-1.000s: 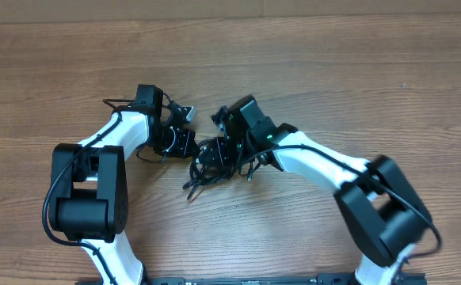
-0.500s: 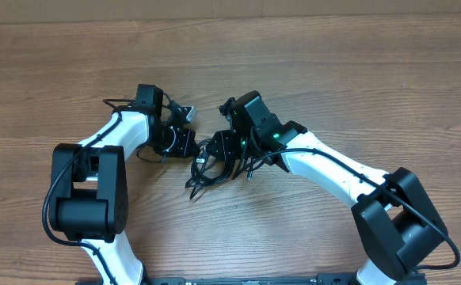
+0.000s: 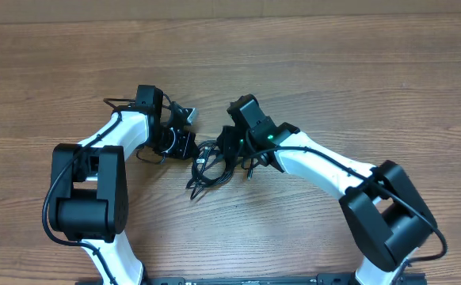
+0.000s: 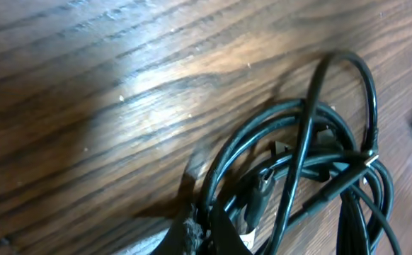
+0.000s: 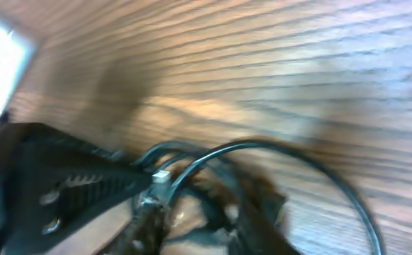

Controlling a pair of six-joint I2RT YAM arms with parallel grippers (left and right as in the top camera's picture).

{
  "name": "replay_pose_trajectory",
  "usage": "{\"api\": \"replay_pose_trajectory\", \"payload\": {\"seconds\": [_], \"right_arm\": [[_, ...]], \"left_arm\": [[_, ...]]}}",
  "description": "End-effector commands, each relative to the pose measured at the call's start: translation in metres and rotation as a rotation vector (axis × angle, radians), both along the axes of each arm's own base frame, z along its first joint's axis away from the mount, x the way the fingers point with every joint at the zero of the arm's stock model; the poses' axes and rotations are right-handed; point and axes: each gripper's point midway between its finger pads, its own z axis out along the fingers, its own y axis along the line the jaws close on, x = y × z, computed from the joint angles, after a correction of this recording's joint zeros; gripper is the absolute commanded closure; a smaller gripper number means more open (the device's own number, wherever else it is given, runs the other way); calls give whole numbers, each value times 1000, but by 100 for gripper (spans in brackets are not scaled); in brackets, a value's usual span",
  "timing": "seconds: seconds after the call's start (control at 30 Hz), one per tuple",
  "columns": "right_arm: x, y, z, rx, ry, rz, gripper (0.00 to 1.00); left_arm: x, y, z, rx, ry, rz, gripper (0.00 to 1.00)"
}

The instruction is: Untangle cables

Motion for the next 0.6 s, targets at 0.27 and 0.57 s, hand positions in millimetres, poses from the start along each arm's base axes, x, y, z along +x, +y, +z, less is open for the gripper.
{"api": "replay_pose_trajectory", "payload": {"seconds": [0.27,0.57], "right_arm": [[-6,16,-12,84,83,1,56],[-20,21,-19,112,159,40,72]], "left_arm": [[-5,-23,1,-21,-63,-161,96],[-3,-21,-1,-2,-65,-153,96]]}}
